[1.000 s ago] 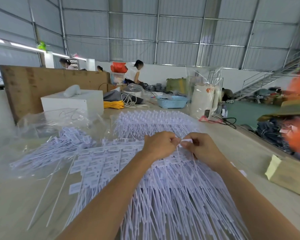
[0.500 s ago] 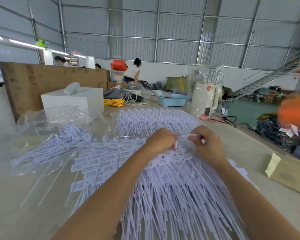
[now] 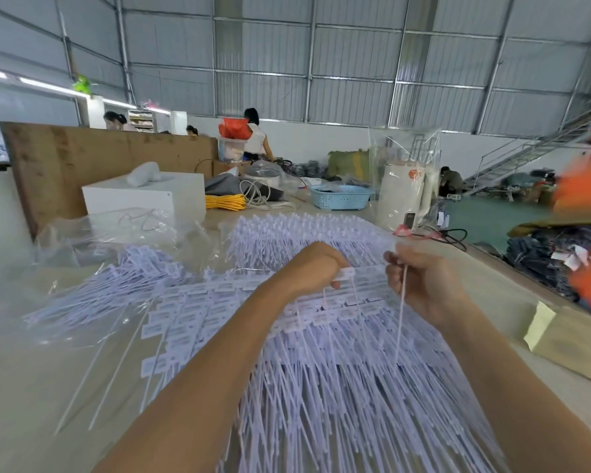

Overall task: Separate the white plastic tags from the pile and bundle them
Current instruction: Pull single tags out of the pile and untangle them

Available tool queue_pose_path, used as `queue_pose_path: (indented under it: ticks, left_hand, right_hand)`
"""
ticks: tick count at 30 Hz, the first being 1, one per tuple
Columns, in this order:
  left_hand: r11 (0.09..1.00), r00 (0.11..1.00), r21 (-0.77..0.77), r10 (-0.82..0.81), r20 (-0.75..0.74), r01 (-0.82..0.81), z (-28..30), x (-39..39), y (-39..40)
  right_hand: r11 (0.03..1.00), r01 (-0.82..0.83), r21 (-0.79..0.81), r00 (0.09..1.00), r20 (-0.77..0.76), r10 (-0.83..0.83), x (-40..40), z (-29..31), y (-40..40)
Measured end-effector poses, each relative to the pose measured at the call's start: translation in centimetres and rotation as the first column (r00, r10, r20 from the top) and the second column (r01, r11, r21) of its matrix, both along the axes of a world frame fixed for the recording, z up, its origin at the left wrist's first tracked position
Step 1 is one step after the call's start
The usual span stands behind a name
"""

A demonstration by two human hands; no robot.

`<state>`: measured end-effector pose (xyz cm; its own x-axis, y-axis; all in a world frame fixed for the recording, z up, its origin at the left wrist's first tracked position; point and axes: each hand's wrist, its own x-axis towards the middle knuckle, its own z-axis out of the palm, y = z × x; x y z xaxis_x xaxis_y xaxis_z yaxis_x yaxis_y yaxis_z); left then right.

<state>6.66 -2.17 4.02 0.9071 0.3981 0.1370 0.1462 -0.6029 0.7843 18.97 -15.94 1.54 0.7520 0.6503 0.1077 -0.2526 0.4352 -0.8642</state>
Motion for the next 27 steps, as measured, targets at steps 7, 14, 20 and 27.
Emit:
queue_pose_path:
  ticks: [7,14,20,27]
  left_hand:
    - [0.997,0.996,0.050,-0.053,-0.078,0.057,0.0,-0.2,0.8]
    - [0.993,0.987,0.106,-0.040,-0.154,0.056,0.1,-0.5,1.7]
    - [0.974,0.982,0.219,0.090,-0.168,-0.052,-0.2,-0.9,2.6]
    - [0.982,0.989,0.188,0.036,-0.144,-0.009,-0.1,-0.9,2.0]
  right_hand:
    - [0.938,0.046,-0.344,0.895,0.431,0.113,-3.1,-1.6,2.4]
    - [0.954,0.062,-0.292,0.871,0.483,0.091,-3.2,-2.0,2.7]
    - [0.955,0.098,-0.279,0.858,0.511,0.061,-2.7,-2.0,2.9]
    - [0.938,-0.013,-0.347,0.821,0.532,0.209,-2.7,-2.1,2.4]
